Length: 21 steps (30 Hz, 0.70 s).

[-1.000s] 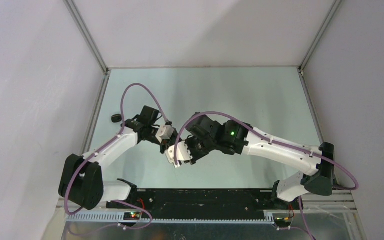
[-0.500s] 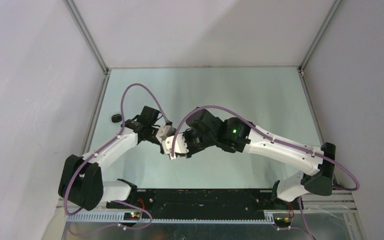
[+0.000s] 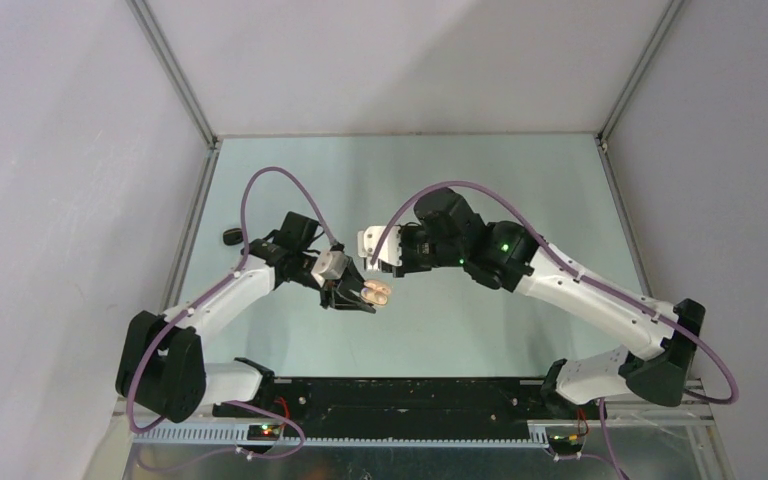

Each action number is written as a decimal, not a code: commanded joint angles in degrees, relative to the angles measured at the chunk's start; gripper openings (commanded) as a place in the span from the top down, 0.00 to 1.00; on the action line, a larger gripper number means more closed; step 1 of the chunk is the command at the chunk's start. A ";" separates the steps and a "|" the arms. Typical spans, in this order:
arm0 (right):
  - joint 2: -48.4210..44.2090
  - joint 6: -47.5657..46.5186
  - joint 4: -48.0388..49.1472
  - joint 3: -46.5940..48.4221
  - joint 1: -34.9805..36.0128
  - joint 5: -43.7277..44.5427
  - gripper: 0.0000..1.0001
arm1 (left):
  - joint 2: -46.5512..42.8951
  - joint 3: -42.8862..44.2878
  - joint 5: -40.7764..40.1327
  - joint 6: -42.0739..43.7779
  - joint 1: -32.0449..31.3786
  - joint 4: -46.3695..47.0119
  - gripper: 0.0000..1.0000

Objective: Insert the wireless bluetooth earbuds into the charging case
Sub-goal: Close the charging case.

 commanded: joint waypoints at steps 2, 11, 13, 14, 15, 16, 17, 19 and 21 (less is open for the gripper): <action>-0.46 2.90 6.99 -3.87 -0.61 3.27 0.70 | -0.88 0.20 0.76 -0.34 -0.32 -0.39 1.00; -0.62 0.50 -0.15 -5.07 2.57 -5.56 0.71 | 0.31 0.25 -0.29 -5.69 -0.30 4.18 1.00; -1.95 0.92 -0.44 -5.06 2.78 -8.16 0.71 | 0.45 0.19 -0.89 -7.53 -0.27 5.23 1.00; -2.48 0.99 -0.51 -5.07 2.75 -10.03 0.71 | 0.53 0.09 -1.42 -8.22 -0.29 6.68 1.00; -3.48 0.69 -0.94 -5.02 2.72 -10.95 0.71 | 0.54 -0.21 -1.65 -9.85 -0.32 7.45 1.00; -3.86 0.48 -1.33 -4.88 2.63 -12.75 0.71 | 0.48 -0.37 -1.94 -10.74 -0.30 9.08 1.00; -4.38 0.52 -2.16 -4.32 2.23 -13.67 0.71 | 0.47 -0.74 -2.13 -12.31 -0.28 10.17 1.00; -4.63 1.34 -2.93 -3.30 0.99 -15.97 0.71 | 0.44 -1.10 -2.96 -15.93 -0.26 12.77 1.00; -4.89 1.85 -2.59 -3.00 -0.43 -15.45 0.71 | 0.72 -1.21 -4.40 -20.95 -0.20 16.45 0.99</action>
